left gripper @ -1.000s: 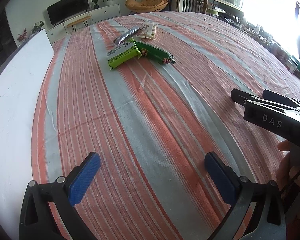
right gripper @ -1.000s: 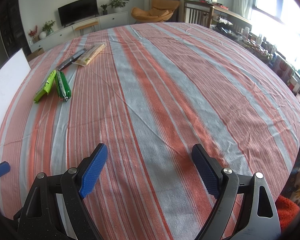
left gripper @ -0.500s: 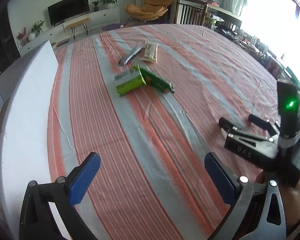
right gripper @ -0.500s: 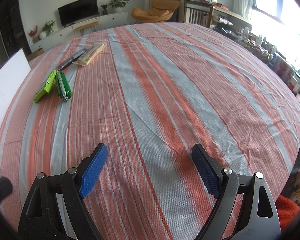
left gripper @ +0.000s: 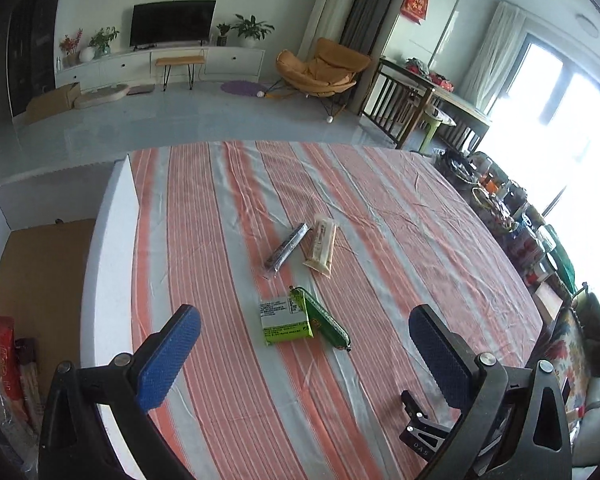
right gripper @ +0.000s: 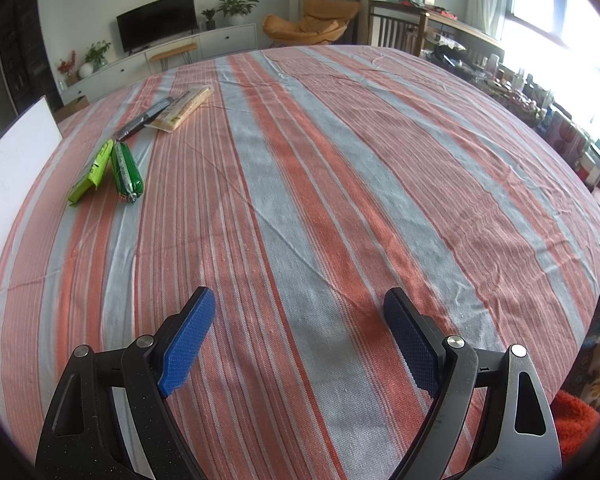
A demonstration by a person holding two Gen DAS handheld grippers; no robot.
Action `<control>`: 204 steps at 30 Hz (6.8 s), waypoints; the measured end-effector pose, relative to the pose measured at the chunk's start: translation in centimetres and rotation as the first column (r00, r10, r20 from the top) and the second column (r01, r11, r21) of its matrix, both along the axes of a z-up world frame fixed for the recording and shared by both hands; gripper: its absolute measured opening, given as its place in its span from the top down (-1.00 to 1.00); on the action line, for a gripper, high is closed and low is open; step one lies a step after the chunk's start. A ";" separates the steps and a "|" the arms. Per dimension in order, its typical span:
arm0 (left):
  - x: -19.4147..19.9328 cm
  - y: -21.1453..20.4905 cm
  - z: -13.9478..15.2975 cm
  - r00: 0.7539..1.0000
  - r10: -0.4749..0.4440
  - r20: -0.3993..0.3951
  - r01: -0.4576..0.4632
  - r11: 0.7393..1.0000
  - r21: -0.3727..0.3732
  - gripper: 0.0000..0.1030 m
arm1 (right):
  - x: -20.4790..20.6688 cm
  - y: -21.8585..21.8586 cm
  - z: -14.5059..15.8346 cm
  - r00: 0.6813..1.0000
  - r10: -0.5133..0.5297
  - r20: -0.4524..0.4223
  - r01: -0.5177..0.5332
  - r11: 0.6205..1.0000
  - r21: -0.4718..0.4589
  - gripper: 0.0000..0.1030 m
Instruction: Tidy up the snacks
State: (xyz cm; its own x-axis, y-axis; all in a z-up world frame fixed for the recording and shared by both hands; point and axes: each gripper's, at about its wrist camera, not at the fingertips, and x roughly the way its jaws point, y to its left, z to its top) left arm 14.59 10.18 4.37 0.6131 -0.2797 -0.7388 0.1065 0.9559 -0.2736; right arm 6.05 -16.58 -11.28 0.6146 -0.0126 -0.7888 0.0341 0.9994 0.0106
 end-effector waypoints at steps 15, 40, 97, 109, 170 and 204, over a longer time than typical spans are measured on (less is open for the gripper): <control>8.4 -3.8 -14.1 0.966 0.031 -0.257 0.003 0.991 0.130 -0.99 | 0.0 0.0 0.0 1.000 0.000 0.001 0.000 1.000 0.000 -0.72; -1.3 -4.2 -15.9 0.988 0.043 -0.147 -0.001 0.960 0.280 -0.97 | 0.0 0.0 -0.1 1.000 -0.001 0.001 0.001 1.000 0.000 -0.73; -1.4 -3.5 -15.9 0.991 -0.005 -0.131 0.039 0.965 0.258 -1.00 | 11.0 5.6 5.0 0.904 0.421 -0.073 -0.397 0.891 0.220 -0.66; -1.5 -4.2 -14.7 0.995 0.014 -0.101 0.015 0.958 0.285 0.04 | 15.6 10.1 2.1 0.834 0.466 -0.294 -0.434 0.884 0.171 0.54; -9.7 -7.8 -3.9 0.984 -0.065 0.166 0.040 0.989 0.145 -0.92 | 2.9 -4.1 1.0 0.994 -0.103 0.045 0.104 0.994 -0.021 -0.42; -1.9 -8.9 -16.1 0.999 0.029 -0.038 -0.017 0.959 0.282 -1.00 | 2.5 -4.5 0.3 0.993 -0.116 0.014 0.116 0.993 -0.010 -0.65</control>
State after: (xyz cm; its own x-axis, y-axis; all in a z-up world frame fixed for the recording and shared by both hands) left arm 12.65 1.32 -11.72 0.5843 -0.0430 -0.8104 0.0781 0.9969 0.0035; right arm 8.57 -21.13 -10.96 0.6191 -0.0923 -0.7798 0.1494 0.9888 0.0016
